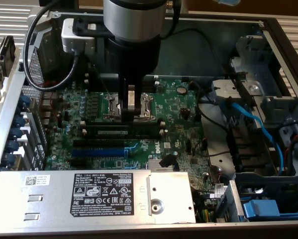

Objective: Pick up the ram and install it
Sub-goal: 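Press down the ram until it locks into place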

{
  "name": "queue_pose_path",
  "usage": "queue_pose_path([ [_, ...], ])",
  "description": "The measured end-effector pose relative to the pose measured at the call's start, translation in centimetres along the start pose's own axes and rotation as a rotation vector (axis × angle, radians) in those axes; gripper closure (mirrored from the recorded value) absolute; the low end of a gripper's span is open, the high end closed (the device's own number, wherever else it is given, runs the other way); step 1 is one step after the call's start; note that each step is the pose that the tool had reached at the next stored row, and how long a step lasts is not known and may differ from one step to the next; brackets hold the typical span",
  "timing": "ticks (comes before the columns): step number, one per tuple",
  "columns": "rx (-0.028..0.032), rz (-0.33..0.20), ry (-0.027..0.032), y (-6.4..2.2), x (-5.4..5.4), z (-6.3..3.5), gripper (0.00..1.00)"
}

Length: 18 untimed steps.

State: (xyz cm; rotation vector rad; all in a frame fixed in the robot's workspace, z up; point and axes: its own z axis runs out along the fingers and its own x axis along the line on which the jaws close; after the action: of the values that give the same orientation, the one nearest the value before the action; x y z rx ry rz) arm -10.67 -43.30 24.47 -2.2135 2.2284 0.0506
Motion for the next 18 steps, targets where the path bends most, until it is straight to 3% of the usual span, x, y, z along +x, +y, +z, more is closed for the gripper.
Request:
queue_pose_path([
  [7,-0.0001,0.000,0.0001,0.01,-0.02,-0.55,0.90],
  [18,0.0002,0.009,-0.0002,0.01,-0.02,-0.59,0.90],
])
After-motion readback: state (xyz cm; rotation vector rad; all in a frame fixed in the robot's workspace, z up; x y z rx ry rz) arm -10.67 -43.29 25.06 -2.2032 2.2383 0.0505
